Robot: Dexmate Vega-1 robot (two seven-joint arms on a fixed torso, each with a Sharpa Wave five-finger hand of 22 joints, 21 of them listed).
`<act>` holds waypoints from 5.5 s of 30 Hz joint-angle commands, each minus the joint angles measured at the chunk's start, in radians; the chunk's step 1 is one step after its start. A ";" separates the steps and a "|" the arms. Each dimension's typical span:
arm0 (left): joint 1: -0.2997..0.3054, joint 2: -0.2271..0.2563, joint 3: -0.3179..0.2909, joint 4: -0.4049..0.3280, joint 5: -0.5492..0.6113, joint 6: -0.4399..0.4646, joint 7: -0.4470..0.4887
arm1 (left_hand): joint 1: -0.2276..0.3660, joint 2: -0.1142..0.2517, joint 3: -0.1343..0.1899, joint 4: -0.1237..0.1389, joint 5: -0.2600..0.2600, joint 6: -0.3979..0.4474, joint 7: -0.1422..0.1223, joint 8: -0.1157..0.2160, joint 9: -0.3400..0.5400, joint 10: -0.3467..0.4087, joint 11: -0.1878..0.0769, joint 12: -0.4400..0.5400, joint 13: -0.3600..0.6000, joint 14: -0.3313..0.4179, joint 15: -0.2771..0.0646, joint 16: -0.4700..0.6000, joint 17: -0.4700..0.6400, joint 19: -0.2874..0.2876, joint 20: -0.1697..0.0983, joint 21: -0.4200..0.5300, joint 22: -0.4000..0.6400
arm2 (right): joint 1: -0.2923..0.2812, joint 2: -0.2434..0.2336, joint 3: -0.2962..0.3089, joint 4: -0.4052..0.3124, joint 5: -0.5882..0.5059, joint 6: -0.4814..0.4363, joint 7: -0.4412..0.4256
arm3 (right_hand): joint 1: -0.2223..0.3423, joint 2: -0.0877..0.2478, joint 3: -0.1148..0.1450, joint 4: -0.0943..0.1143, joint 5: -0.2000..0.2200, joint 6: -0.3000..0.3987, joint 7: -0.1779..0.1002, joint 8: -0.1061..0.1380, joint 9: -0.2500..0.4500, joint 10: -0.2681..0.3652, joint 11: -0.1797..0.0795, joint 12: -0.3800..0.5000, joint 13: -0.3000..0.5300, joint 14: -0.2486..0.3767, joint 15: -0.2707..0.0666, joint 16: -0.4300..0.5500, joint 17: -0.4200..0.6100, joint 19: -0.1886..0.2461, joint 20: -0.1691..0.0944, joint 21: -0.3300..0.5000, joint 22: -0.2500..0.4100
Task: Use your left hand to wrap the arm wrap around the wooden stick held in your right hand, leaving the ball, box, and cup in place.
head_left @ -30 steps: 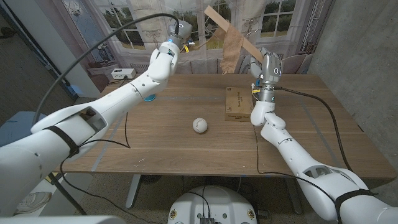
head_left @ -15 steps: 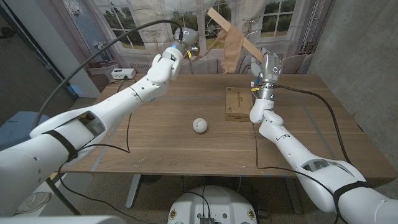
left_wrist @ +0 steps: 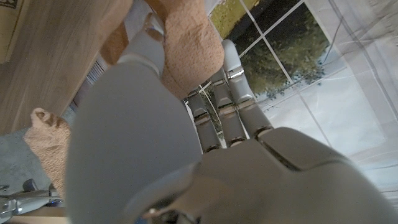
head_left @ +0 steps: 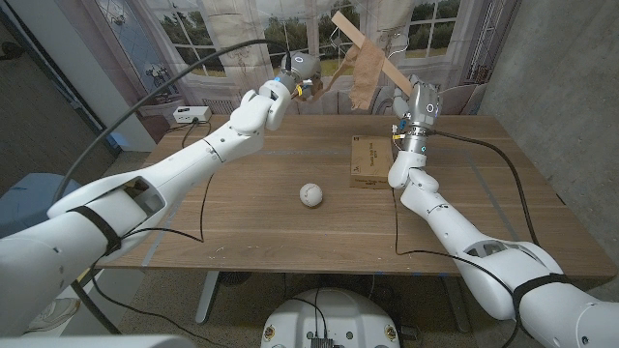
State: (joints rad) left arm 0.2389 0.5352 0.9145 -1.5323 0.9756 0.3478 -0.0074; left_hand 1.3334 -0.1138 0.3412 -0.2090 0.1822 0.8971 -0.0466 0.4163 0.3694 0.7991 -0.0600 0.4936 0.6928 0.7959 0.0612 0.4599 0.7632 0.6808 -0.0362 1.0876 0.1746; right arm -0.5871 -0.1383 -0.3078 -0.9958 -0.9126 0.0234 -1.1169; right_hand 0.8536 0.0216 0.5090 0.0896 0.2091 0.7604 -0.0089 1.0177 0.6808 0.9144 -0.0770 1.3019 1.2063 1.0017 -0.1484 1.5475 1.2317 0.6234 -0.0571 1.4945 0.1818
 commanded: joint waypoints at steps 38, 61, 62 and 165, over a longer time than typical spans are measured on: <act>0.092 0.044 -0.022 -0.179 0.008 -0.170 0.014 | 0.160 0.178 0.141 0.040 0.007 0.154 0.121 -0.007 0.002 0.015 0.003 -0.013 0.009 0.174 -0.252 -0.002 0.017 0.031 -0.177 0.021 0.007 | 0.042 0.045 0.038 0.097 -0.010 0.026 0.000 | -0.138 0.147 0.000 0.004 0.001 -0.005 -0.003 0.020 -0.007 0.005 -0.005 0.011 0.003 0.002 -0.059 0.018 0.011 -0.005 -0.078 0.011 0.001; 0.193 0.071 -0.132 -0.298 0.060 -0.205 0.189 | 0.155 0.169 0.141 0.041 0.013 0.162 0.119 -0.016 -0.007 0.021 0.005 -0.020 0.011 0.177 -0.255 -0.004 0.021 0.035 -0.179 0.028 0.008 | 0.060 0.035 0.008 0.124 0.031 0.008 0.000 | -0.139 0.147 0.000 0.005 0.002 -0.007 -0.003 0.026 -0.011 0.002 -0.007 0.011 -0.001 0.001 -0.059 0.018 0.011 -0.006 -0.080 0.012 0.001; 0.193 0.069 -0.134 -0.294 0.061 -0.211 0.204 | 0.156 0.170 0.141 0.041 0.013 0.162 0.119 -0.016 -0.007 0.022 0.004 -0.020 0.010 0.178 -0.255 -0.003 0.021 0.035 -0.179 0.028 0.008 | 0.061 0.029 0.001 0.124 0.034 0.011 0.000 | -0.139 0.147 0.000 0.005 0.002 -0.007 -0.002 0.026 -0.011 0.002 -0.007 0.011 -0.001 0.001 -0.059 0.018 0.011 -0.007 -0.081 0.012 0.001; -0.121 -0.174 -0.029 0.080 0.033 -0.269 0.760 | 0.154 0.172 0.140 0.043 0.014 0.170 0.117 -0.032 0.003 0.029 0.002 -0.041 0.023 0.183 -0.255 -0.018 0.030 0.024 -0.181 0.021 0.005 | 0.010 0.108 0.040 0.118 -0.376 0.269 0.000 | -0.144 0.147 0.001 0.008 0.003 -0.015 -0.004 0.062 -0.033 0.005 -0.006 0.020 -0.003 0.004 -0.060 0.019 0.011 -0.007 -0.083 0.012 0.001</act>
State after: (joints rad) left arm 0.1166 0.3573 0.8937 -1.4413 1.0020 0.0151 0.7645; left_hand 1.3334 -0.1138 0.3413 -0.2090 0.1920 0.9204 -0.0480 0.3822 0.3682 0.8205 -0.0609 0.4520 0.7107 0.8007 0.0655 0.4361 0.7813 0.6790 -0.0382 1.1101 0.1745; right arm -0.5452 -0.0279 -0.2827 -0.8413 -1.2594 0.2720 -1.1170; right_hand 0.8511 0.0192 0.5087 0.0892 0.2091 0.7474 -0.0142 1.0745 0.6484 0.9183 -0.0805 1.3205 1.2034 0.9998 -0.1464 1.5588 1.1964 0.6217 -0.0590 1.5023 0.1818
